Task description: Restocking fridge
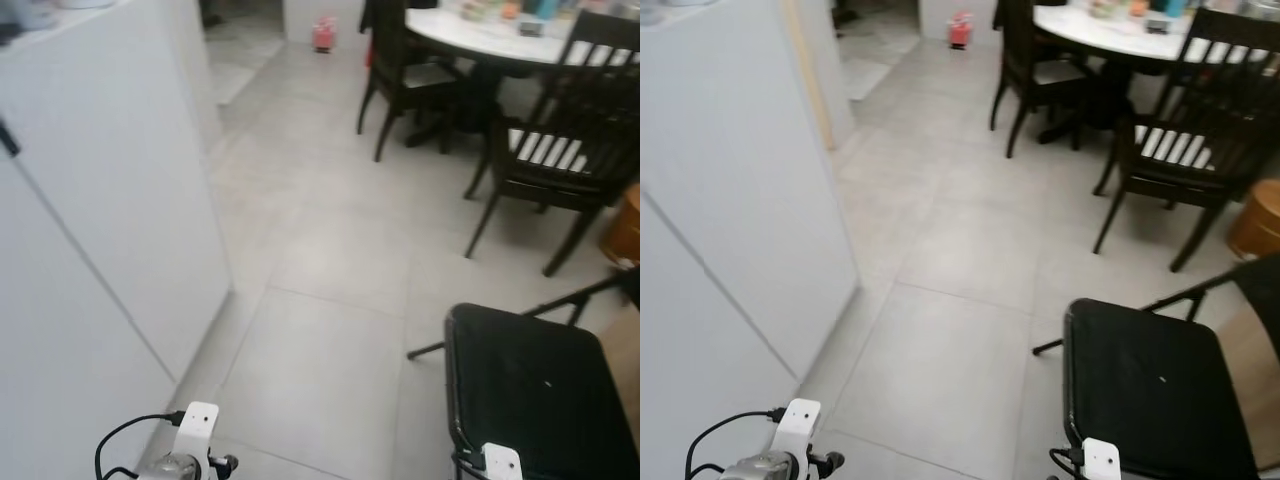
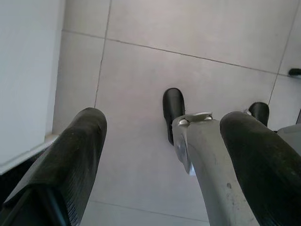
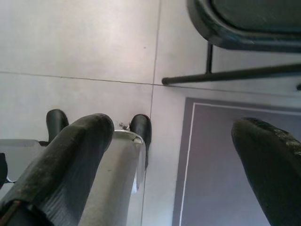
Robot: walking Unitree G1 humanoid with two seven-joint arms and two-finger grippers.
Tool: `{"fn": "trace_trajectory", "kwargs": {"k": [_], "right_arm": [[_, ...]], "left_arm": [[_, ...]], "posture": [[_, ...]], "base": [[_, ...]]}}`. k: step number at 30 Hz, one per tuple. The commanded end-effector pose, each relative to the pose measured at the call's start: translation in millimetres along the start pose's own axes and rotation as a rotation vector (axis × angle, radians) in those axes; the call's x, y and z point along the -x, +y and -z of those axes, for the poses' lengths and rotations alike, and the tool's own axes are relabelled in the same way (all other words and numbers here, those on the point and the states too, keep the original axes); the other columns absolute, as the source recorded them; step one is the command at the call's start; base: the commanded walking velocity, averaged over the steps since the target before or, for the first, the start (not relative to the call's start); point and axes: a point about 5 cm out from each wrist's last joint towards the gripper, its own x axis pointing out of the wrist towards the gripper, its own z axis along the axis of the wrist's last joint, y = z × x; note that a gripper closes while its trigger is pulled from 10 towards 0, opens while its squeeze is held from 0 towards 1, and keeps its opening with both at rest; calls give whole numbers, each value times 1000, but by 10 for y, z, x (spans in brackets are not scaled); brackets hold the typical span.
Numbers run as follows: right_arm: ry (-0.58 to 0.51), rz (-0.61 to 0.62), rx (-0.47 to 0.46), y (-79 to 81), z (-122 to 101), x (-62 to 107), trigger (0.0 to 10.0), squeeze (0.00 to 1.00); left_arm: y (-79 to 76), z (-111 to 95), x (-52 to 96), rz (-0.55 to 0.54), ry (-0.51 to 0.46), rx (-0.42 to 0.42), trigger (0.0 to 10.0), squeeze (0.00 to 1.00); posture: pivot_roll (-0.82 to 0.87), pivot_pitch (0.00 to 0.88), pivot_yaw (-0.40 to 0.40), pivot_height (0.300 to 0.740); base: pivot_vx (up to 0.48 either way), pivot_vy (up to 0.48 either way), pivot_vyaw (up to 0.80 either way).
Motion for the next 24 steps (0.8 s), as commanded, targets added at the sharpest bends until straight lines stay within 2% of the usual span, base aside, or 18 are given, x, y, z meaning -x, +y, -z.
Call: {"fn": "trace_trajectory", "kwargs": {"k": [1,2,5,6,11,14,17,24], "right_arm": [[4,6,1,-17,4,3,10000,0],[3,8,-1,-17,3,3,10000,0],[10,-10,-8,1,12,1,10000,0],[10,-12,-8,2,12,1,10000,0],[15,-12,5,-3,18,2,10000,0],[18,-12,10,-5,23,3,10000,0],[18,-11,12,-7,26,4,10000,0],[20,-12,21,-12,34,6,10000,0]], "left_arm": [[-3,48,1,2,18,13,10000,0],[-2,47,1,1,17,13,10000,0],[31,-17,5,-20,-19,-114,10000,0],[30,-17,5,-18,-19,-112,10000,0],[16,2,4,-17,-36,-22,10000,0],[-19,33,2,21,-32,70,10000,0],[-14,38,2,0,-47,102,10000,0],[-11,35,4,-3,-51,59,10000,0]], "posture": [[-25,0,-34,740],[-25,0,-34,740],[-26,0,-28,740],[-26,0,-28,740],[-28,0,-32,740],[-31,0,-33,740],[-34,0,-35,740],[-34,0,-37,740]], "base": [[0,0,800],[0,0,800],[0,0,800],[0,0,800],[0,0,800],[0,0,800],[0,0,800],[0,0,800]]}}
